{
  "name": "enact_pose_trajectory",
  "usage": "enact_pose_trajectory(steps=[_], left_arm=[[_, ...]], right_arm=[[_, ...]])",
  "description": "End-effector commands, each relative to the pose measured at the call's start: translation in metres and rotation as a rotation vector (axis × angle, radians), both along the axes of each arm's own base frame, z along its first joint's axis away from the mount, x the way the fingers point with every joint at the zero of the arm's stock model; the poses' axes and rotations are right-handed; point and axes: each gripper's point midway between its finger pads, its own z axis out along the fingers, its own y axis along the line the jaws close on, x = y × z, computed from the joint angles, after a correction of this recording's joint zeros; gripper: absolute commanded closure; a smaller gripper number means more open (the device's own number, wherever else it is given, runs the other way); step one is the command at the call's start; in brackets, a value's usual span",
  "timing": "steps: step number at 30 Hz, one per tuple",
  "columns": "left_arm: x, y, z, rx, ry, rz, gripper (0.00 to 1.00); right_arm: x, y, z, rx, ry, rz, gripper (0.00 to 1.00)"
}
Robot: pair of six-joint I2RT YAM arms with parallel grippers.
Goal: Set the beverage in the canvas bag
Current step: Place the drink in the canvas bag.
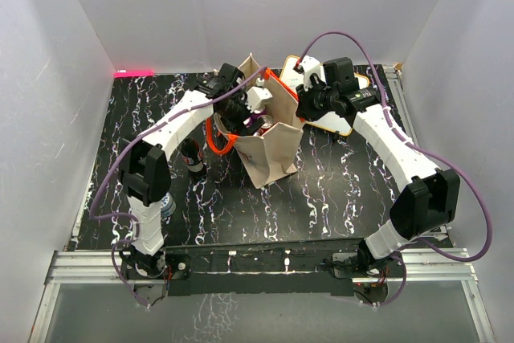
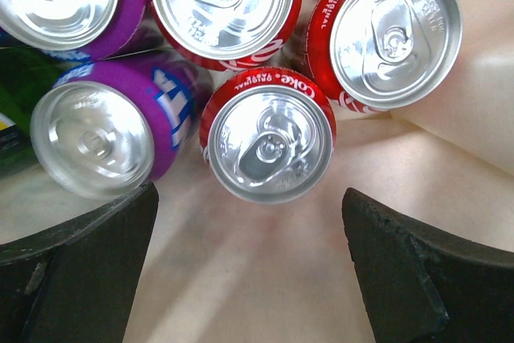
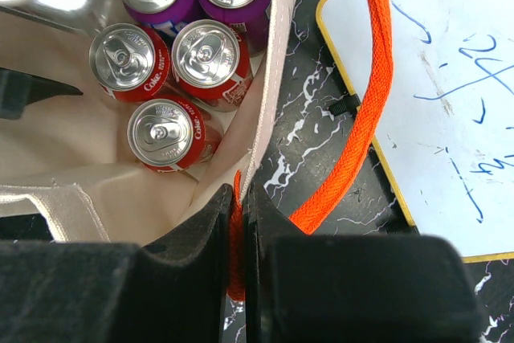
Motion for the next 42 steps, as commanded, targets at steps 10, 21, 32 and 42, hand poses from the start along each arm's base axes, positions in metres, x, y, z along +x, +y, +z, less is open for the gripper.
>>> enact_pose_trajectory(steps=[10,21,32,42], left_arm=[[0.001,-0.003,0.064,-0.094,-0.098,0.012,0.03],[0.012,-0.021,0.142,-0.266,-0.236,0.021,0.03],[-0.010,0.003,0.215,-0.334,-0.371,0.032,0.05],[-0.052,0.089,0.221,-0.272,-0.354,0.171,0.06]], right_arm=[[-0.001,-0.007,0.023,0.007,-0.075,-0.016,0.92],[0.002,-0.003,0.022,0.021,-0.067,-0.010,0.91],[0.013,0.002,0.020,0.041,-0.055,-0.023,0.90],[0.024,0.006,0.018,0.058,-0.042,-0.046,0.90]])
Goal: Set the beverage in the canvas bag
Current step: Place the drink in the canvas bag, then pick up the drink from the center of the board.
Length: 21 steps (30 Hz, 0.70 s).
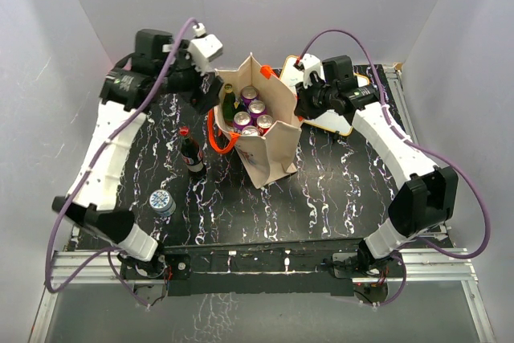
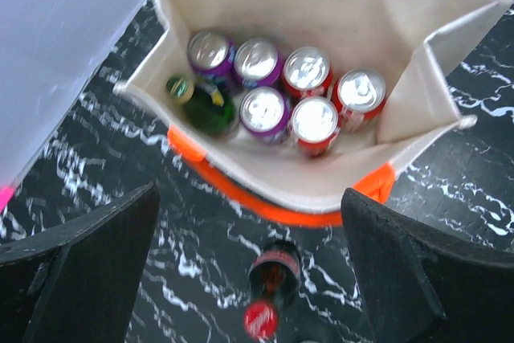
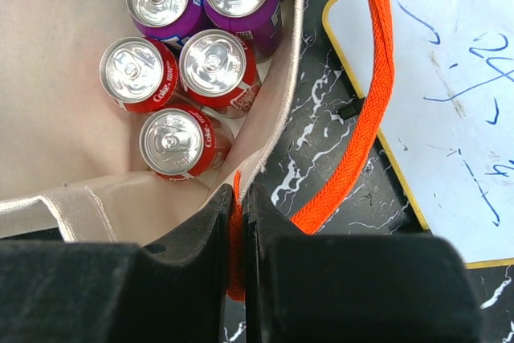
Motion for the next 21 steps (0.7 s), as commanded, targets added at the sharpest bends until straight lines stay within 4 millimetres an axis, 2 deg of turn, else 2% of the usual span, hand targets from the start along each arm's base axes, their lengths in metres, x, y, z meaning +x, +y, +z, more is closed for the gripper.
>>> enact_pose_trajectory(steps=[1,6,10,15,21], left_arm=[[-0.041,0.042,-0.010,0.031,0.073,0.056,0.06],[-0.069,0.073,-0.030,0.050,0.147,0.131,0.06],[-0.083,0.085,-0.058,0.063,0.235,0.172,0.08],[-0.084,0.095,-0.094,0.118,0.348,0.234,0.09],[-0.071,0.093,-0.117,0.138,0.411,0.255,0.12]], right_arm=[[0.022,0.001,0.016,0.022,-0.067,-0.029,0.90],[0.026,0.003,0.012,0.034,-0.056,-0.045,0.90],[0.027,0.006,0.008,0.056,-0.035,-0.060,0.90],[0.027,0.007,0.008,0.063,-0.027,-0.061,0.90],[0.029,0.009,0.008,0.066,-0.027,-0.060,0.90]])
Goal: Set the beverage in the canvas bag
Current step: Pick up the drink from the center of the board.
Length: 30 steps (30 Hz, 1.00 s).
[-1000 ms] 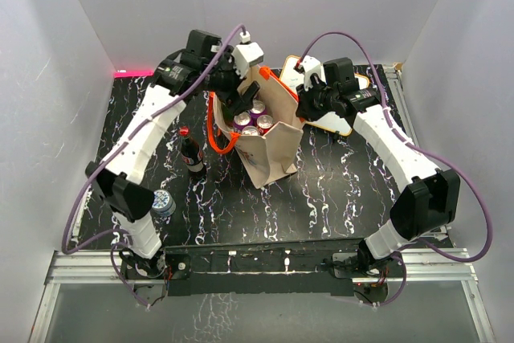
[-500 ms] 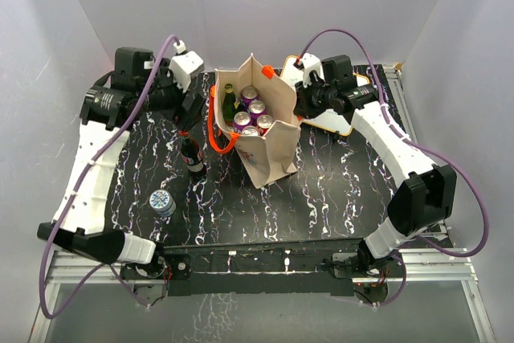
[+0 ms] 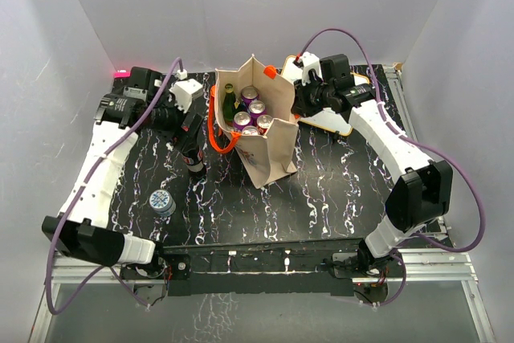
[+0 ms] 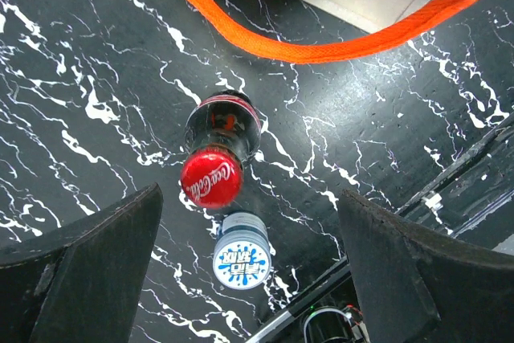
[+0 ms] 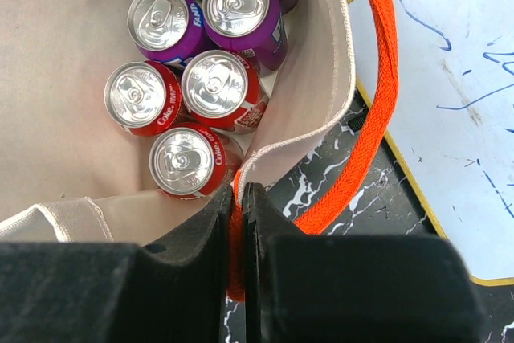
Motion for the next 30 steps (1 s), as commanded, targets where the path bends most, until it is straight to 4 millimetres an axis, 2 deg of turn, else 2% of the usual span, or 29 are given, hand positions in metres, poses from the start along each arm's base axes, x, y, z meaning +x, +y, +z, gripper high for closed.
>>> enact_pose_trajectory(steps=[1,6,16,25,30], left_arm=[[0.006,0.003,-0.013,0.014,0.045,0.040,0.12],[0.018,0.011,-0.028,0.071,0.068,0.074,0.18],[0.038,0.011,-0.037,0.091,0.071,0.088,0.36],[0.032,0.003,-0.036,0.062,0.096,0.048,0.54],[0.028,0.003,-0.034,0.060,0.097,0.022,0.72]], right_arm=[[0.018,0.001,0.014,0.011,-0.062,-0.024,0.90],[0.021,0.001,0.017,0.008,-0.073,-0.025,0.90],[0.022,0.001,0.018,0.007,-0.079,-0.024,0.90],[0.020,-0.001,0.017,0.001,-0.082,-0.023,0.90],[0.018,-0.001,0.016,-0.002,-0.084,-0.020,0.90]])
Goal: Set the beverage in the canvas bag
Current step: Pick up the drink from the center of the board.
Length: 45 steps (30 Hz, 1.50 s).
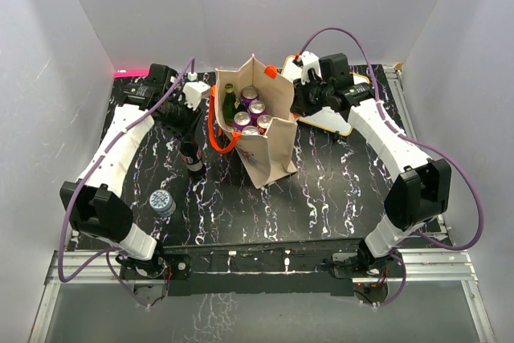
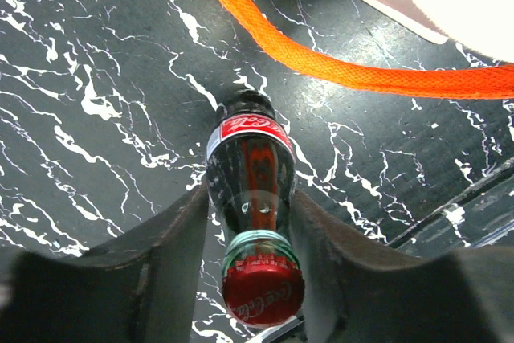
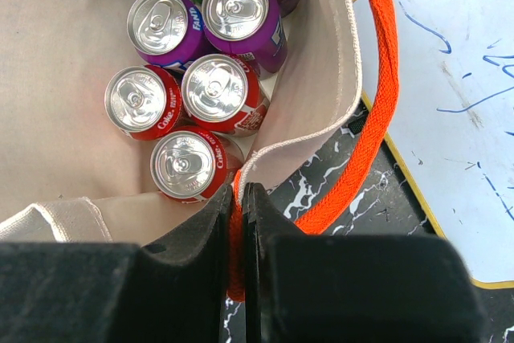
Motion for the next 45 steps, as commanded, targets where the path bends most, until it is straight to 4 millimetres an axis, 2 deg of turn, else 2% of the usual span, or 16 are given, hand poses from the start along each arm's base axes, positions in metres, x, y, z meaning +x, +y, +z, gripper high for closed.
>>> enact_pose_trajectory(steps=[1,4,6,8,12,14,17,20,37,42,44,45], left_arm=[[-0.005,0.000,0.017,-0.018,-0.027,-0.027,0.77],[-0.004,0.002,0.020,-0.011,-0.045,-0.028,0.95],[-0.004,0.003,0.019,-0.004,-0.046,-0.024,0.97],[-0.003,0.002,0.017,-0.004,-0.044,-0.024,0.91],[-0.003,0.001,0.019,-0.013,-0.039,-0.027,0.65],[-0.005,0.001,0.020,-0.014,-0.036,-0.026,0.56],[-0.007,0.001,0.020,-0.016,-0.033,-0.022,0.47],[-0.008,0.002,0.021,-0.015,-0.031,-0.019,0.46],[-0.021,0.003,0.027,-0.018,-0.028,-0.039,0.60],[-0.020,0.000,0.027,-0.032,-0.024,-0.050,0.74],[-0.017,-0.004,0.032,-0.047,-0.036,-0.064,0.84],[-0.015,-0.006,0.036,-0.056,-0.047,-0.070,0.93]], right_arm=[[0.015,-0.003,0.016,-0.008,-0.087,-0.016,0.90],[0.015,-0.003,0.017,-0.005,-0.086,-0.015,0.90],[0.015,-0.003,0.017,-0.005,-0.089,-0.014,0.90],[0.015,-0.002,0.018,-0.006,-0.091,-0.013,0.90],[0.015,-0.003,0.017,-0.007,-0.091,-0.012,0.90],[0.014,-0.003,0.017,-0.008,-0.091,-0.012,0.90],[0.012,-0.003,0.016,-0.008,-0.089,-0.011,0.90],[0.011,-0.004,0.016,-0.005,-0.089,-0.012,0.90],[0.009,-0.005,0.015,-0.008,-0.090,-0.011,0.90],[0.008,-0.004,0.015,-0.004,-0.090,-0.007,0.90],[0.008,-0.003,0.016,-0.003,-0.090,-0.006,0.90],[0.008,-0.003,0.017,-0.001,-0.092,-0.006,0.90]])
